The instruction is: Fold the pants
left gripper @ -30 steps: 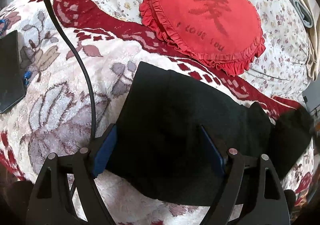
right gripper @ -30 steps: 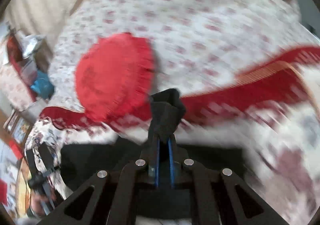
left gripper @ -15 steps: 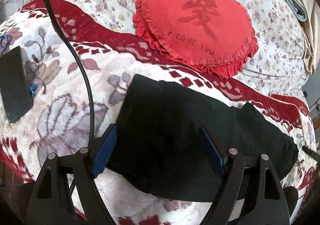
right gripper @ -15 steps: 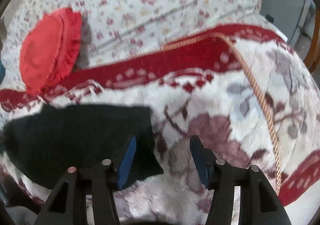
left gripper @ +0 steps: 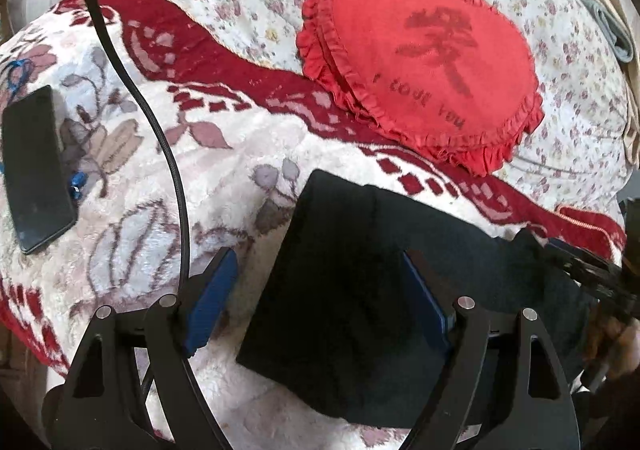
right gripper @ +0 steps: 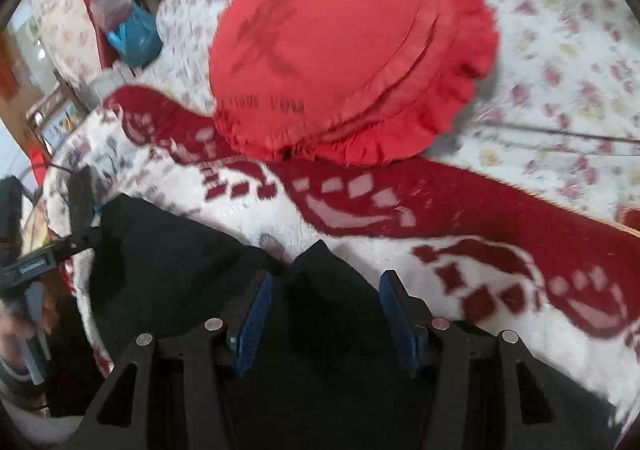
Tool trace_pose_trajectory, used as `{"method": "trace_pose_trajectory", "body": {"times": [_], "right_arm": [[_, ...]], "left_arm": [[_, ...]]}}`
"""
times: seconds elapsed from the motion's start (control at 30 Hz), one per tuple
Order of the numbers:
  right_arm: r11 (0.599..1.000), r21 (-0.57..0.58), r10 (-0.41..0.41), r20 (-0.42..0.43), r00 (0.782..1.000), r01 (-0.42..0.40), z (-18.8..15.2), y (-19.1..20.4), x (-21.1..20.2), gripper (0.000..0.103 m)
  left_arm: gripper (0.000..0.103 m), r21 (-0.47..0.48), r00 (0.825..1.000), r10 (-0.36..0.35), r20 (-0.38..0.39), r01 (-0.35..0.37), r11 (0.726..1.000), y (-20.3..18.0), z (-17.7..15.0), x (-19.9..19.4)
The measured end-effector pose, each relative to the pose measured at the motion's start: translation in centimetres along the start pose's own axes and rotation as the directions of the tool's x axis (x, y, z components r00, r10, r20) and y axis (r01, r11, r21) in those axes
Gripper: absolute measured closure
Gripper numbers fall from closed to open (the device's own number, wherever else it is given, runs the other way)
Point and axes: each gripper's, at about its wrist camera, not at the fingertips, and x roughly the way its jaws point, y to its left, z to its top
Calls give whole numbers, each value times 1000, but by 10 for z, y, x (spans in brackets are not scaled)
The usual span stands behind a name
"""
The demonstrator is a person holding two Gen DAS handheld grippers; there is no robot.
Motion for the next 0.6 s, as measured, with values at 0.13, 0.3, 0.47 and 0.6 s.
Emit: {"method": "trace_pose_trajectory", "body": {"times": [0.13, 0.3, 0.47, 0.6], "right_arm": [[1000, 20, 24, -21, 999, -23, -2, -7, 17, 96], [999, -14, -35, 10, 999, 35, 20, -5, 16, 98], [996, 14, -90, -21, 996, 90, 18, -12, 44, 98], [994, 101, -54, 14, 998, 52, 16, -20, 24, 94]], "left_arm": [[21, -5, 999, -6, -35, 6, 1000, 0, -2, 18], [21, -5, 1000, 2, -28, -2, 1000, -1, 6, 28], [21, 2, 999, 18, -27, -18, 1000, -1, 5, 36], [21, 26, 999, 33, -16, -33, 999, -3, 5, 28]]}}
